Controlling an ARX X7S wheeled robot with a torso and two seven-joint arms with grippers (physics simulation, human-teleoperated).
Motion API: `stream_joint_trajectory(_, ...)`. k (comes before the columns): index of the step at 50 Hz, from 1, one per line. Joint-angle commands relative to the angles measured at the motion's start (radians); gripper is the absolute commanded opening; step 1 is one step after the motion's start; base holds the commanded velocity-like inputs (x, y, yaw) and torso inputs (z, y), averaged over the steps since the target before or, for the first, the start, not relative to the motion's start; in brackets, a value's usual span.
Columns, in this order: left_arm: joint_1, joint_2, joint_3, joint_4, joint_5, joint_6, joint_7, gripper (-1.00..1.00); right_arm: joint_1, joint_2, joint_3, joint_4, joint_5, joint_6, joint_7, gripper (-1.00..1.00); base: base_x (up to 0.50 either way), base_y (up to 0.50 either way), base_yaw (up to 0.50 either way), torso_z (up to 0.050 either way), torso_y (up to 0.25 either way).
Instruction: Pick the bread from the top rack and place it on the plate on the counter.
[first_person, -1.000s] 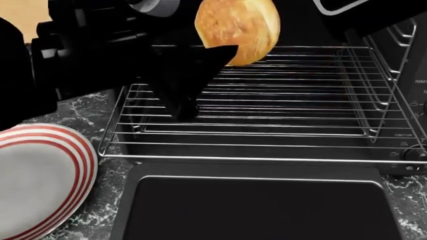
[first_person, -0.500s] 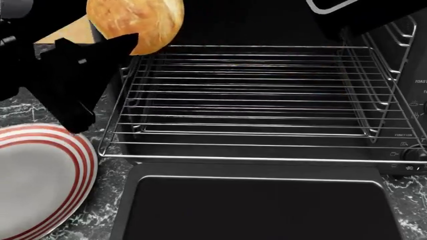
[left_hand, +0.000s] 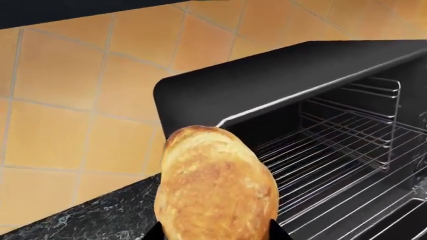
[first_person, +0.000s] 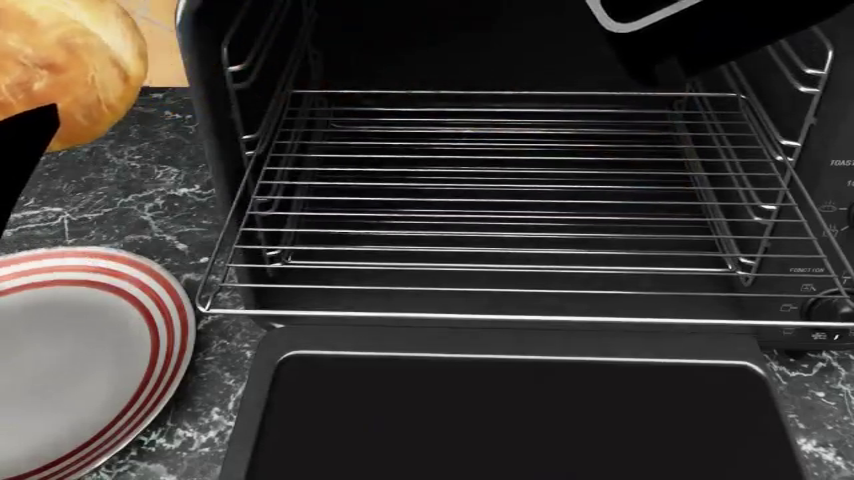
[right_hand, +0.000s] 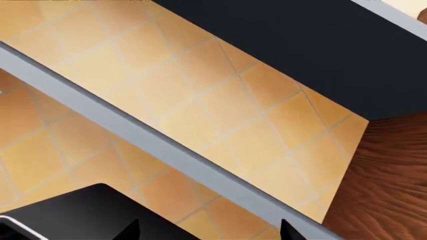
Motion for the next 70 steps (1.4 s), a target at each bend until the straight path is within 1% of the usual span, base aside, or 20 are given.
stream_joint_trajectory(1, 0.030, -0.143, 0.008, 0.059, -0.035, 0.004, -0.062, -1.00, 0.004, -0.005, -0.007, 0.000, 0.004, -0.005, 0.002, 1.00, 0.00, 0.00, 0.00, 0.000, 0.000)
stream_joint_trajectory(6, 0.040, -0.155, 0.018, 0.059, -0.041, -0.013, -0.078, -1.00, 0.004, -0.009, -0.008, 0.000, 0.001, -0.007, 0.001, 1.00, 0.00, 0.00, 0.00, 0.000, 0.000)
stream_joint_trajectory(10, 0.083, -0.170, 0.043, 0.065, -0.017, 0.005, -0.074, -1.00, -0.004, -0.008, -0.006, -0.004, -0.003, -0.011, -0.002, 1.00, 0.00, 0.00, 0.00, 0.000, 0.000)
stream_joint_trajectory(13, 0.106, -0.167, 0.060, 0.056, -0.004, 0.002, -0.073, -1.00, -0.021, -0.003, -0.002, -0.013, -0.010, -0.015, -0.008, 1.00, 0.00, 0.00, 0.00, 0.000, 0.000)
stream_joint_trajectory(22, 0.106, -0.165, 0.066, 0.032, -0.014, -0.036, -0.084, -1.00, -0.017, 0.000, -0.001, -0.013, -0.010, -0.017, -0.011, 1.00, 0.00, 0.00, 0.00, 0.000, 0.000)
stream_joint_trajectory(29, 0.082, -0.152, 0.068, -0.004, -0.039, -0.127, -0.081, -1.00, -0.003, -0.008, -0.009, -0.005, -0.007, -0.014, -0.010, 1.00, 0.00, 0.00, 0.00, 0.000, 0.000)
stream_joint_trajectory(31, 0.087, -0.146, 0.073, -0.005, -0.040, -0.134, -0.078, -1.00, -0.003, -0.009, -0.009, -0.005, -0.008, -0.015, -0.009, 1.00, 0.00, 0.00, 0.00, 0.000, 0.000)
stream_joint_trajectory(38, 0.126, -0.136, 0.098, 0.020, -0.042, -0.125, -0.098, -1.00, -0.008, -0.006, -0.009, -0.010, -0.008, -0.019, -0.011, 1.00, 0.00, 0.00, 0.00, 0.000, 0.002)
stream_joint_trajectory(53, 0.200, -0.142, 0.136, 0.013, 0.002, -0.099, -0.071, -1.00, -0.022, 0.003, -0.003, -0.022, -0.009, -0.032, -0.014, 1.00, 0.00, 0.00, 0.00, 0.000, 0.000)
stream_joint_trajectory(64, 0.206, -0.129, 0.140, 0.007, -0.024, -0.105, -0.113, -1.00, -0.024, 0.007, -0.003, -0.026, -0.008, -0.036, -0.015, 1.00, 0.00, 0.00, 0.00, 0.000, 0.000)
stream_joint_trajectory(70, 0.210, -0.119, 0.143, -0.016, -0.015, -0.110, -0.114, -1.00, -0.011, 0.001, -0.010, -0.019, -0.007, -0.031, -0.014, 1.00, 0.00, 0.00, 0.00, 0.000, 0.000)
